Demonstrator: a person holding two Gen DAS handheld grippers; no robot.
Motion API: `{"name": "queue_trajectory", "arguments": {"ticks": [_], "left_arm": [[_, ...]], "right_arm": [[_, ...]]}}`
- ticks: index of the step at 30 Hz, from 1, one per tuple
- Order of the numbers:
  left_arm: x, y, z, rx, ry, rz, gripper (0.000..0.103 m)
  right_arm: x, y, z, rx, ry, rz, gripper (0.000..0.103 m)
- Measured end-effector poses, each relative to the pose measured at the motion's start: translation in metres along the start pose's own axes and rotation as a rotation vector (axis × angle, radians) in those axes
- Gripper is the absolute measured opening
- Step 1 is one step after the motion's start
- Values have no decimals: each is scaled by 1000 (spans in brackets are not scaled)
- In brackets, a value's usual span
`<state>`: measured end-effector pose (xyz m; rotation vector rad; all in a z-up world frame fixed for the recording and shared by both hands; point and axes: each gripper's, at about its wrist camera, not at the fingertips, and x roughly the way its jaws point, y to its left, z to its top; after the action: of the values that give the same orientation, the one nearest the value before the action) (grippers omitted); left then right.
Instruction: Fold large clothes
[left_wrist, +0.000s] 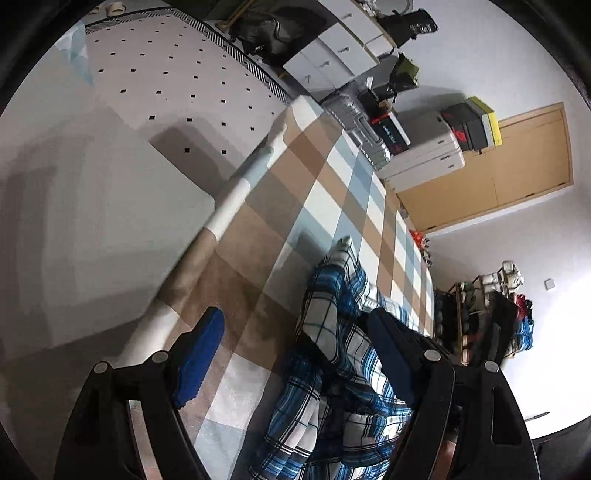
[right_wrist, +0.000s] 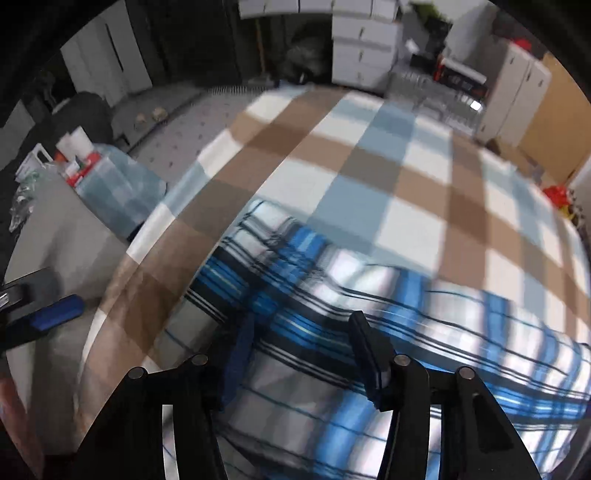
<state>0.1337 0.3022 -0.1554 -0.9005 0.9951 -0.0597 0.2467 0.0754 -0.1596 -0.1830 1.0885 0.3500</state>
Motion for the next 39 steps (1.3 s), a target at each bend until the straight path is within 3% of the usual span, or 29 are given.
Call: {"name": "queue_trajectory", "arguments": {"ticks": [2,4,6,7,9,10,13,16,18,22,24,26,29,33,35,37,38,39], "left_arm": [[6,-4,-3,22,15,13,76],[13,-9,-6,44,13,33,76],[19,-13,-8,61,17,41,76],[23,-16,-10,69,23,35,76],[29,-22,-13,78,34,13,76],[33,-28,-16,88,36,-3,76],[46,-42,-22,138,43,-17,76],[61,-52,-28,176,47,16,76],[73,-53,-32,178,78,30,76],[90,-47,-34,160,124,86,76],[86,-50,-34,195,99,120,76],[84,-49,-35,213,98,135,76],[78,-51,-35,211,111,122,76],[65,-71,-47,327,102,104,76],[65,-84,-57,418,90,130,76],[74,-92,-62,463,93,176,76],[80,-94,-64,472,111,182,76],[87,-95,-63,475,130,180,76]], "right_arm": [[4,-10,-10,7,28,-4,53],[26,-13,-22,16,119,-9,54],[21,-12,-28,-4,79,9,54],[13,-17,-27,31,65,63,53],[-14,-46,-29,198,-18,281,51],[-29,-64,-28,269,-61,312,53],[-56,-97,-18,280,-116,135,58],[-48,-128,-7,275,-75,-48,59],[-29,-150,-3,316,-44,-97,59],[40,-165,-11,329,161,-162,57],[40,-153,-12,262,132,-212,57],[37,-150,-11,209,129,-197,57],[6,-179,-21,273,61,-74,55],[-38,-241,-47,357,-5,-211,57],[-37,-270,-69,377,43,-277,57],[-11,-284,-87,387,155,-252,60],[-2,-286,-99,379,164,-234,60],[-10,-284,-102,370,95,-242,62]]}}
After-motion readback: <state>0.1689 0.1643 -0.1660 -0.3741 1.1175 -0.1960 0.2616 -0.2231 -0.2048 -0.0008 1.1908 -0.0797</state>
